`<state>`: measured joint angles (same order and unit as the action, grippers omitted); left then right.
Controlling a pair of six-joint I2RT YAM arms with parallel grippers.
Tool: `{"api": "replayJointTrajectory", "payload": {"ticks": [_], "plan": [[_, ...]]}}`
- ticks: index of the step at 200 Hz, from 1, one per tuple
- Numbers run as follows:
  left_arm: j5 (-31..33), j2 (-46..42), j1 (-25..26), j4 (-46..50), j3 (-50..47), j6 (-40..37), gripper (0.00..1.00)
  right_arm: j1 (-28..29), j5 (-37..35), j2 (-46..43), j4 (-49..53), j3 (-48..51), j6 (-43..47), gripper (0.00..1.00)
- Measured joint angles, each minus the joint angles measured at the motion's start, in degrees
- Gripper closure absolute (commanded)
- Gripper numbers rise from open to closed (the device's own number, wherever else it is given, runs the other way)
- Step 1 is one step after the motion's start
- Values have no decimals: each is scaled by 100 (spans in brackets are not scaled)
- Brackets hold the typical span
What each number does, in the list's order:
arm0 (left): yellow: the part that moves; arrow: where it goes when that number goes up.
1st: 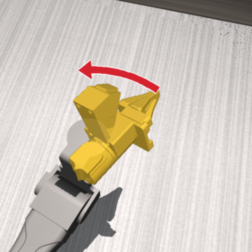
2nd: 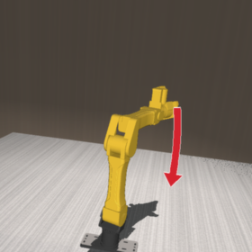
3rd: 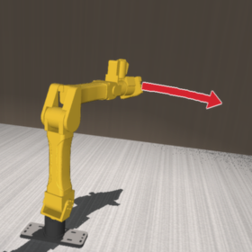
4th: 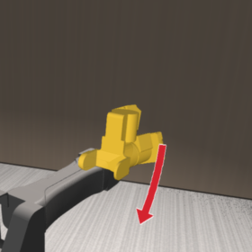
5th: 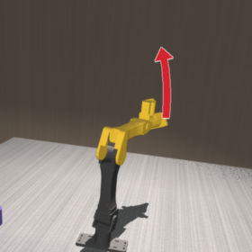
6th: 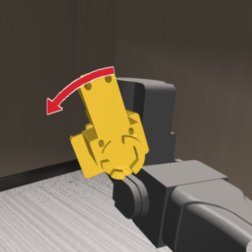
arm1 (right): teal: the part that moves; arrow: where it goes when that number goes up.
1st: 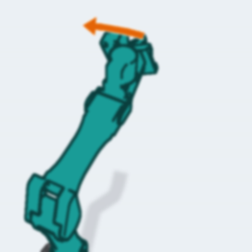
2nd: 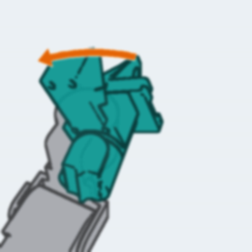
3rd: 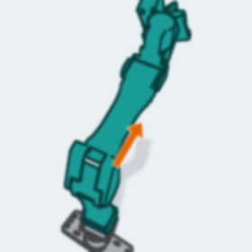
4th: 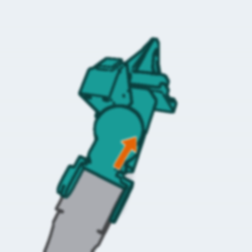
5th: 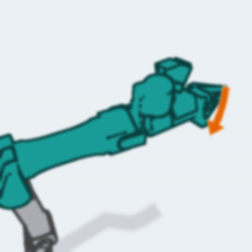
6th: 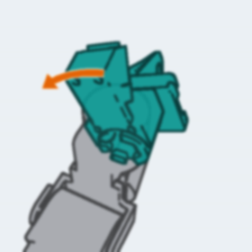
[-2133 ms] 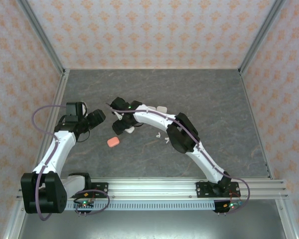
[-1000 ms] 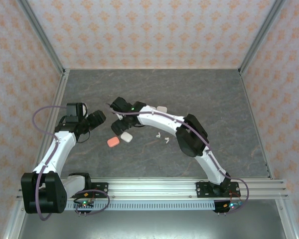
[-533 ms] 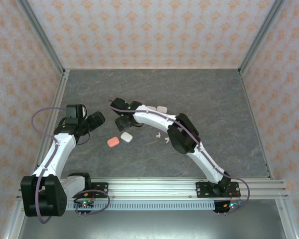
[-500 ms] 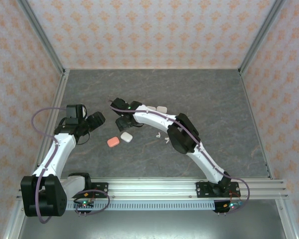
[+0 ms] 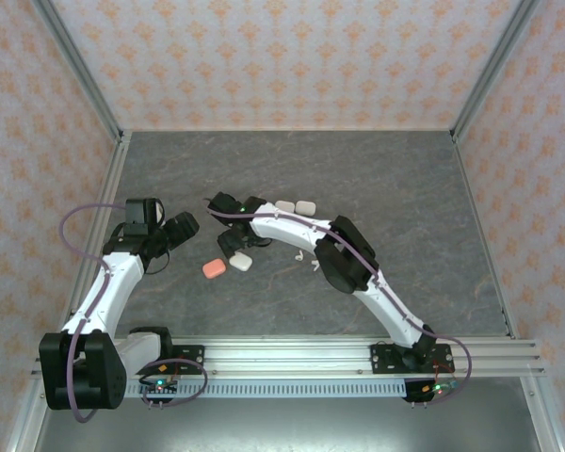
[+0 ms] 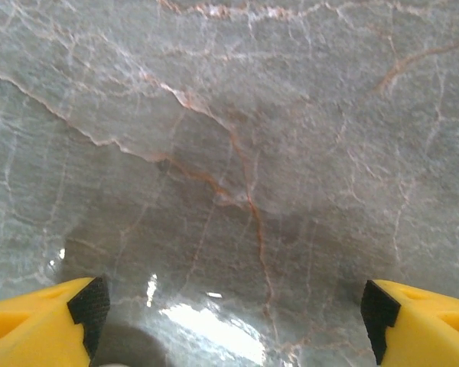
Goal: Insert wireless bluetooth earbuds into charging case
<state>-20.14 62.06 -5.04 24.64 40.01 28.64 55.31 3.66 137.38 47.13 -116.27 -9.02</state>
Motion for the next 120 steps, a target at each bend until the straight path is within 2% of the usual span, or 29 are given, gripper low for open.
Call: {"api": "replayJointTrajectory", "payload": {"ticks": [28, 66, 120], "plan": [[0, 0, 0, 0, 0, 0, 17, 4, 103, -317, -94, 527, 0, 9], [0, 7, 0, 0, 0, 4, 16, 4, 212, -874, -127, 1421, 4, 0], [-2, 35, 0, 0, 0, 4, 16, 4, 433, -1390, -57, 2232, 122, 1]]}}
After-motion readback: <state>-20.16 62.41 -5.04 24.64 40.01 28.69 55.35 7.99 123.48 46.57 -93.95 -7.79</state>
